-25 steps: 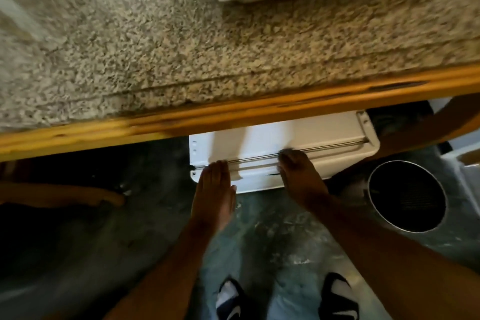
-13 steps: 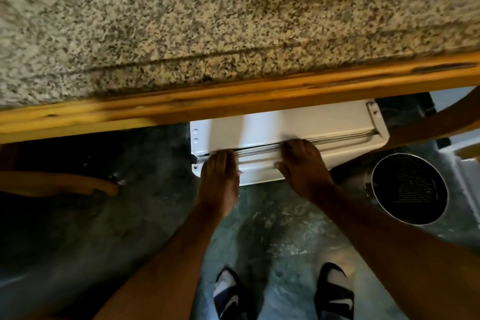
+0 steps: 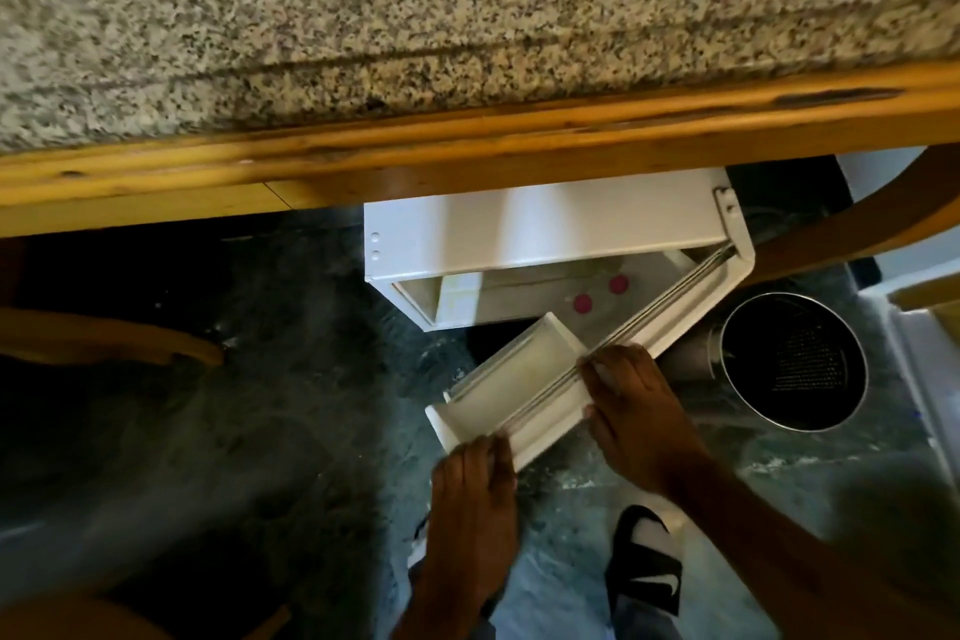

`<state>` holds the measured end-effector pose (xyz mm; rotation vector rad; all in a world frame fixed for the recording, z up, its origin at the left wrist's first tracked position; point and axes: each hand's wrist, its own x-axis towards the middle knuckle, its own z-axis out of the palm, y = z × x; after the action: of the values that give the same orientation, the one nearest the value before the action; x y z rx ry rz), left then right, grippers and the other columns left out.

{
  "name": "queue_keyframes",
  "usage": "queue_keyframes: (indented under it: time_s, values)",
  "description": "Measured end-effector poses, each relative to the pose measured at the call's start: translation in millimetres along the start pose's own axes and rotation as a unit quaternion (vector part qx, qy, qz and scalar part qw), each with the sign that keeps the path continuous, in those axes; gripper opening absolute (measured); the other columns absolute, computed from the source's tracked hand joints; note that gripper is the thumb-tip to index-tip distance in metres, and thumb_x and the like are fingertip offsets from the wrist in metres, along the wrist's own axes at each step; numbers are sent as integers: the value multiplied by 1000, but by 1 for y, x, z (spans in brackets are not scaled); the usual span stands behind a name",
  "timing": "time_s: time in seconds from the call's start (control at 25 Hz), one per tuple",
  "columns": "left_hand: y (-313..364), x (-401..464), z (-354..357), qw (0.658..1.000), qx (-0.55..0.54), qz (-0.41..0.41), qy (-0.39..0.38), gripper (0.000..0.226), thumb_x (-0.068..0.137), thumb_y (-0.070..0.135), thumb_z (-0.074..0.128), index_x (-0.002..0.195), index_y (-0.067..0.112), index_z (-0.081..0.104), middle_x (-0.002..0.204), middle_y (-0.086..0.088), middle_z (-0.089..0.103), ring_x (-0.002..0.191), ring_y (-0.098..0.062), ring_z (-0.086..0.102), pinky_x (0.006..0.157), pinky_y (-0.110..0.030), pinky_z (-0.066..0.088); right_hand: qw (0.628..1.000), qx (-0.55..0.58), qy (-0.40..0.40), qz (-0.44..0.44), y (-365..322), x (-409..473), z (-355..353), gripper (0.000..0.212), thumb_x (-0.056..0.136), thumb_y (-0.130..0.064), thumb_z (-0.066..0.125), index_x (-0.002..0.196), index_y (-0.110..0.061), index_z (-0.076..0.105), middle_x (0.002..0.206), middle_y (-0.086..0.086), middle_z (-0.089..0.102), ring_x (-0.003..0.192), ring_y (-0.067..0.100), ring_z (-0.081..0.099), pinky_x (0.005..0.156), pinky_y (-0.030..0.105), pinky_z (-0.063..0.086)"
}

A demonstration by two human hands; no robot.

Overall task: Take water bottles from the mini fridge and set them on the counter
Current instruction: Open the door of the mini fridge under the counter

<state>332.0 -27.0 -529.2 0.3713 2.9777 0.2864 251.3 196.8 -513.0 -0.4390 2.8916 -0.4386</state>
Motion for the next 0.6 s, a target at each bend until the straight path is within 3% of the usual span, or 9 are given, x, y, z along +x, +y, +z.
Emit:
queue_keyframes:
  time_s: [0.12,0.24,0.36,0.44,0.52,0.6]
  values:
    - [30,-34,13,999,31,-3,6,55,67,21,80,118,4,66,102,-16,72,88,-35,56,78,-47,44,999,3,37,26,3,-30,10,49,93,-34,39,123,-1,60,124,20,60,122,36,48,110,54,36]
    - [59,-53,14,999,40,34,8,38,73,22,70,107,5,71,91,-13,74,73,-32,60,73,-44,46,995,20,85,42,7,-51,10,54,97,-34,31,111,4,67,113,23,66,113,40,57,105,56,42]
    - [90,-65,10,988,-15,109,-107,39,69,38,66,99,12,70,79,-3,72,58,-20,62,55,-29,54,994,12,96,55,16,-68,8,50,96,-32,36,102,5,69,103,23,66,107,39,59,99,52,47]
    - [108,-67,13,979,-49,153,-123,52,62,52,65,100,16,69,81,1,69,62,-17,61,58,-26,56,991,7,109,71,22,-76,7,41,92,-27,44,96,5,70,97,21,66,102,38,60,95,47,50]
    - [113,-62,14,966,-75,206,-136,57,70,56,58,111,16,64,92,0,67,74,-20,58,69,-31,56,988,-13,126,89,26,-82,7,35,89,-22,49,93,5,71,93,19,66,96,35,61,88,44,52]
    - [102,-47,11,948,-90,272,-140,41,85,47,53,113,19,58,92,1,61,79,-18,53,75,-34,50,986,-23,128,108,26,-83,4,23,85,-14,57,87,5,71,89,19,65,87,34,62,82,41,52]
